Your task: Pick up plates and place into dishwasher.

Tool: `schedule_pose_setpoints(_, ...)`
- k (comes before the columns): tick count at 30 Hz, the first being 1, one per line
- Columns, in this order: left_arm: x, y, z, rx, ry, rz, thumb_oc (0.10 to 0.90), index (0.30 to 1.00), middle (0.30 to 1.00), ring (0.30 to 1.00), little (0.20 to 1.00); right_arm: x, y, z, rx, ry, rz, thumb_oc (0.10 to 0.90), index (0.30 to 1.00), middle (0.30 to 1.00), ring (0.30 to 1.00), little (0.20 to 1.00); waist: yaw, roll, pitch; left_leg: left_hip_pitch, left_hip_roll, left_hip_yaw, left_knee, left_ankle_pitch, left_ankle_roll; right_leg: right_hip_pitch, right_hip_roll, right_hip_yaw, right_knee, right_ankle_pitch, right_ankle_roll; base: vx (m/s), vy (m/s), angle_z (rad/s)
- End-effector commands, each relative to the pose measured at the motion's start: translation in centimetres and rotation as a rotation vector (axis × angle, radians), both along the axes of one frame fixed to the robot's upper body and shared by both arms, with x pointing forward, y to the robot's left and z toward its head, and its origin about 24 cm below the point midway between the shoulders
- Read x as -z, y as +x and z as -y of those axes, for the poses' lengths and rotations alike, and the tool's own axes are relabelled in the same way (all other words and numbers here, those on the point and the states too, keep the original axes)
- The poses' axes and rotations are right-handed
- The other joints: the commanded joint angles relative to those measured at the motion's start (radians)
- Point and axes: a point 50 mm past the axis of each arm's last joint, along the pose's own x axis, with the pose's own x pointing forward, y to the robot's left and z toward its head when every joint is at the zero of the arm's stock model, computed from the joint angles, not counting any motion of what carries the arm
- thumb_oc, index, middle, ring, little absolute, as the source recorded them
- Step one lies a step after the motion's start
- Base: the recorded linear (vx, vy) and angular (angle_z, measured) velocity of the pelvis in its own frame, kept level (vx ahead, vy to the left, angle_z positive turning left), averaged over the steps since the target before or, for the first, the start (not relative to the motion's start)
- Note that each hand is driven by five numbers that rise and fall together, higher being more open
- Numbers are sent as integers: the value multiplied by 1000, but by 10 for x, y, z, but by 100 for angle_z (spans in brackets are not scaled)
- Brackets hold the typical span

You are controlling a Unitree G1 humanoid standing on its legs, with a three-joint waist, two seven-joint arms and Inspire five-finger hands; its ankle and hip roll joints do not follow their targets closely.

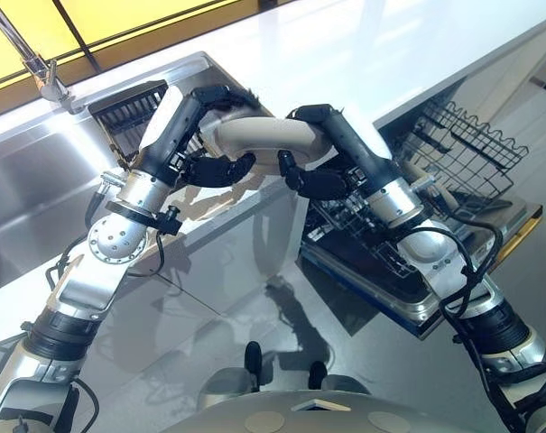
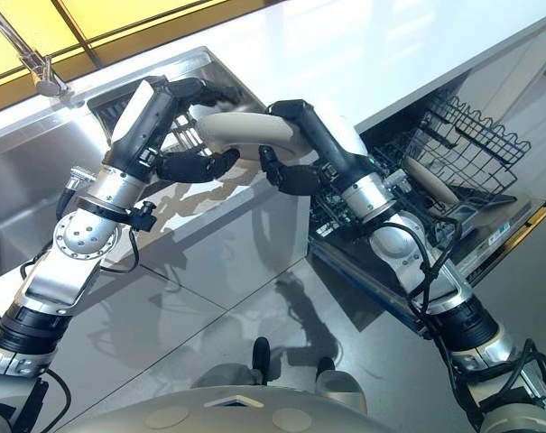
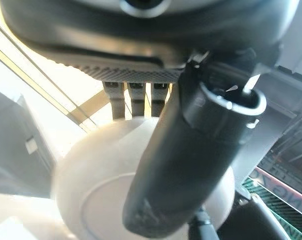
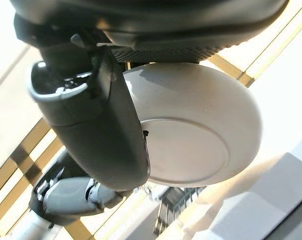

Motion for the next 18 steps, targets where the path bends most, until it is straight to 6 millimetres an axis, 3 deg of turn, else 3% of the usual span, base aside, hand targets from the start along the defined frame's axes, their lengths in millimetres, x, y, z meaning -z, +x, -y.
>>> schedule_pose_setpoints(1, -19, 3, -37, -194, -89, 106, 800, 900, 900, 900, 900, -53, -13, 17, 39, 165, 356, 100, 300, 300, 300, 200, 3, -27, -132, 41, -62, 30, 14, -139, 2, -55, 14, 15, 32, 22, 59, 0, 0, 0)
schedule_pose_setpoints(5, -11, 8, -61, -329, -108, 72, 800, 900, 900, 900, 900, -57, -11, 36, 162, 202, 420, 100, 300, 300, 300, 200, -4, -23, -134, 41, -62, 35, 14, -139, 3, -55, 15, 19, 31, 23, 58, 0, 0, 0)
schedule_pose_setpoints(11, 13, 15, -96, -518, -86, -48, 800, 900, 900, 900, 900, -46, -4, 87, 487, 296, 469, 100, 300, 300, 300, 200, -24, -16, -139, 44, -61, 44, 15, -143, 7, -58, 18, 33, 35, 21, 60, 11, -3, -1)
schedule_pose_setpoints(14, 33, 10, -111, -596, -75, -109, 800, 900, 900, 900, 900, -24, -8, 119, 650, 387, 414, 100, 300, 300, 300, 200, -37, -13, -139, 48, -60, 48, 14, -145, 11, -62, 20, 43, 41, 21, 62, 51, -17, -6)
schedule_pose_setpoints(18, 50, -4, -130, -672, -93, -176, 800, 900, 900, 900, 900, 5, -22, 147, 813, 434, 338, 100, 300, 300, 300, 200, -56, -9, -135, 52, -55, 59, 14, -145, 18, -70, 23, 57, 59, 15, 62, 70, -31, -16)
